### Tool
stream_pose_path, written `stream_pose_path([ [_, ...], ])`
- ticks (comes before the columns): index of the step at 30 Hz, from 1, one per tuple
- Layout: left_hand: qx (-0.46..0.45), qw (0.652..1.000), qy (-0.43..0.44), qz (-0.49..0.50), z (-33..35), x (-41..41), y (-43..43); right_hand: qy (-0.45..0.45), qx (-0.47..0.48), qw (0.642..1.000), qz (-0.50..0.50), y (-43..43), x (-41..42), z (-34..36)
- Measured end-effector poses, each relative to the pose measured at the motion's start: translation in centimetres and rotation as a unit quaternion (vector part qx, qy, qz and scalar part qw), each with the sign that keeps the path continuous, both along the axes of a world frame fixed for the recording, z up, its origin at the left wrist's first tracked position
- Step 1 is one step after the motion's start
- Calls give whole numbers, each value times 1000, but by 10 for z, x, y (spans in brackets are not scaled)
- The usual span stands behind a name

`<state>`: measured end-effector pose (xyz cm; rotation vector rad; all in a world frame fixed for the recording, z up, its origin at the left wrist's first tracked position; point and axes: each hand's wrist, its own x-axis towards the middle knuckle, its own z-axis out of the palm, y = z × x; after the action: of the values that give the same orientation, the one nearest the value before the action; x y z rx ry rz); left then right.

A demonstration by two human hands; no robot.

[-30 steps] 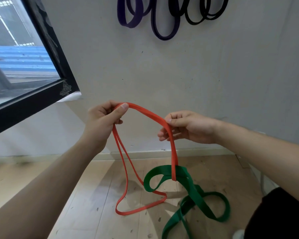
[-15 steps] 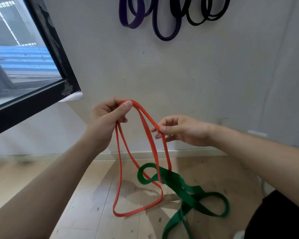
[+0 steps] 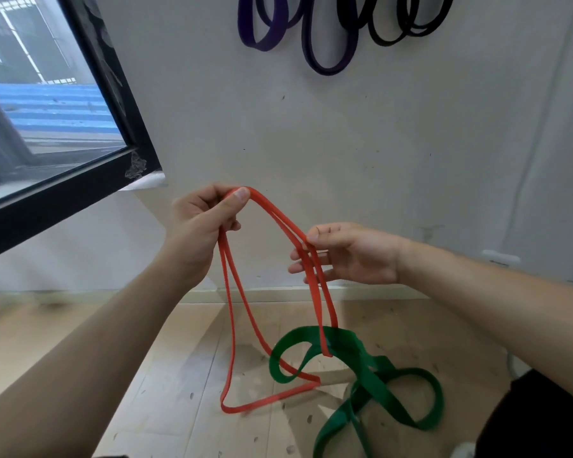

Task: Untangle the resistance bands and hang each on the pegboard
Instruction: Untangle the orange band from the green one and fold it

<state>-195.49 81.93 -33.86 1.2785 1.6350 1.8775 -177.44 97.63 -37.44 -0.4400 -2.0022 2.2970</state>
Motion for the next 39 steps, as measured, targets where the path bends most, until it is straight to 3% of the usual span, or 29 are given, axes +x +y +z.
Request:
stream_pose_path([
  [12,-40,998,14,34,-14,-22,-2,75,-21,991,-112,11,7,7],
  [21,-60,997,28,29,-16,-21,3,66,63,991,-95,13,18,16],
  [28,-140,989,0,-57,-22,-25,-1,61,10,995,-74,15,23,14],
  [34,-205,960,25,-186,-22,-4,3,86,-18,994,-67,7,19,10],
  [39,-183,964,103,-162,-23,32,16,77,18,995,-53,2,13,4],
])
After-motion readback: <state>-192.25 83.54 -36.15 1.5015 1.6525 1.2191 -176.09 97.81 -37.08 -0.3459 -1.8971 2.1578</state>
